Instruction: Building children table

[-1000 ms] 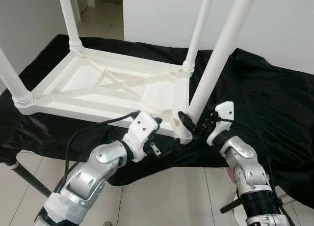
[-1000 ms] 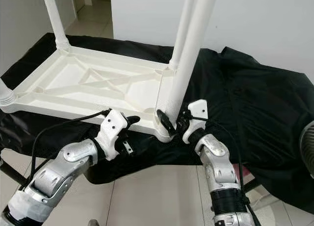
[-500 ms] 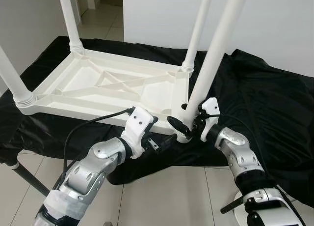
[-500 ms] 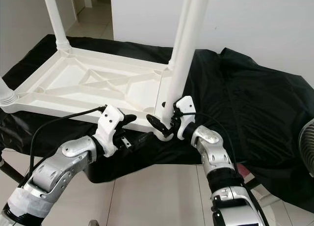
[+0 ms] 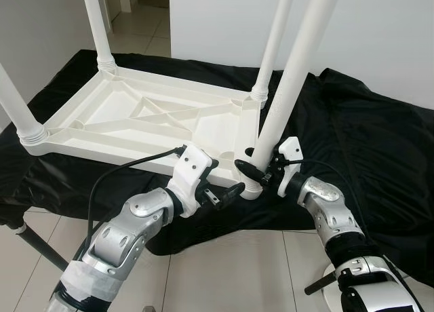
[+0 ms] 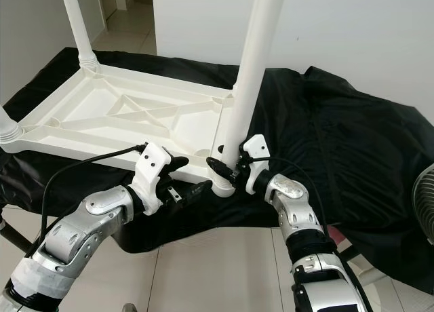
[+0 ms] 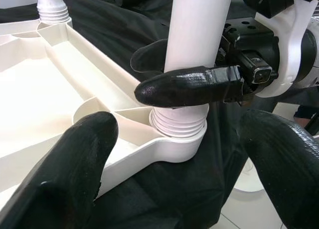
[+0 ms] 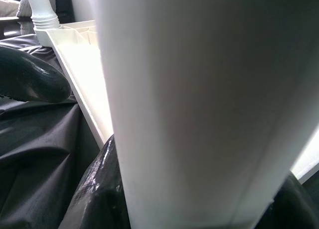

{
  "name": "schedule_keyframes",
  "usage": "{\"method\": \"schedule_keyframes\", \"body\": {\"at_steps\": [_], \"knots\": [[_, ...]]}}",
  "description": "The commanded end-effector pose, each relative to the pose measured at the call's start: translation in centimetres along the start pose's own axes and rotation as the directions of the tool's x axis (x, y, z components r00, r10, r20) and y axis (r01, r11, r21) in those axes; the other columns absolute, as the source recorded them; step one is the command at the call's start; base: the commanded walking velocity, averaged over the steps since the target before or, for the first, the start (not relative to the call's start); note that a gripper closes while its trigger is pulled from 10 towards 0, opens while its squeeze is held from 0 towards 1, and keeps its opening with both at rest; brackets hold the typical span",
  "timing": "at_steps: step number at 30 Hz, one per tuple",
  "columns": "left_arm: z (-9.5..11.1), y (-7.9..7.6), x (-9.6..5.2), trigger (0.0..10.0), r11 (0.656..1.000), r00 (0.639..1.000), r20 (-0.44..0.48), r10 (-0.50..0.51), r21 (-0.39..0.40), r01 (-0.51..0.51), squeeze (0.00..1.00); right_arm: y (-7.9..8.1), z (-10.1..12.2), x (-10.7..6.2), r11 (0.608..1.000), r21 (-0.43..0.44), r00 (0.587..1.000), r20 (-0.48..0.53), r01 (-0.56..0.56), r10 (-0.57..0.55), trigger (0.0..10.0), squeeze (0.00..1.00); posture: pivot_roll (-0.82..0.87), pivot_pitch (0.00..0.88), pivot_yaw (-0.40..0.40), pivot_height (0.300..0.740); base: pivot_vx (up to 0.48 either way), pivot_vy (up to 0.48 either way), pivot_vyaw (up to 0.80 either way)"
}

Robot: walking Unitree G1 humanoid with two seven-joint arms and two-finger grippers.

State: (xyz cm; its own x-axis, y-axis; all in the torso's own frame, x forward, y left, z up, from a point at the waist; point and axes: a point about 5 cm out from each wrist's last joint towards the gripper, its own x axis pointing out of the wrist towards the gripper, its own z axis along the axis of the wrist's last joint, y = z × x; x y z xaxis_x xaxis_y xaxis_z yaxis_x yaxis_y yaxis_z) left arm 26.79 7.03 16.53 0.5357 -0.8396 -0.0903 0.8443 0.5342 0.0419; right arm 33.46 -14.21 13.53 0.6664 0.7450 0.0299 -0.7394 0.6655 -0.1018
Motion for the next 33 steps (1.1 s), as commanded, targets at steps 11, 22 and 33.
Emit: {"method": "schedule_keyframes", "body": {"at_steps": [11, 22, 33], "knots": [[0.1, 0.0, -0.1, 10.0, 0.999, 1.0, -0.005, -0.03, 0.023, 0.03, 0.0, 1.2, 0.1, -0.3, 0.988, 0.046, 0.987, 0.056, 0.147, -0.15, 10.0, 0.0, 0.01, 0.019, -0.084, 0.74, 0.0, 0.0, 0.0], [0.2, 0.3, 0.0, 10.0, 0.999, 0.999, -0.002, -0.032, 0.03, 0.032, 0.0, 2.5, 1.2, 0.0, 0.823, 0.136, 0.817, 0.116, 0.551, -0.565, 10.0, 0.0, -0.01, 0.028, -0.061, 0.74, 0.0, 0.0, 0.0], [0.3, 0.4, 0.2, 10.0, 0.997, 0.999, -0.013, -0.052, 0.053, 0.052, 0.0, 4.3, 1.7, 0.3, 0.74, 0.173, 0.735, 0.108, 0.65, -0.67, 10.0, 0.0, -0.02, 0.037, -0.047, 0.74, 0.0, 0.0, 0.0]]}}
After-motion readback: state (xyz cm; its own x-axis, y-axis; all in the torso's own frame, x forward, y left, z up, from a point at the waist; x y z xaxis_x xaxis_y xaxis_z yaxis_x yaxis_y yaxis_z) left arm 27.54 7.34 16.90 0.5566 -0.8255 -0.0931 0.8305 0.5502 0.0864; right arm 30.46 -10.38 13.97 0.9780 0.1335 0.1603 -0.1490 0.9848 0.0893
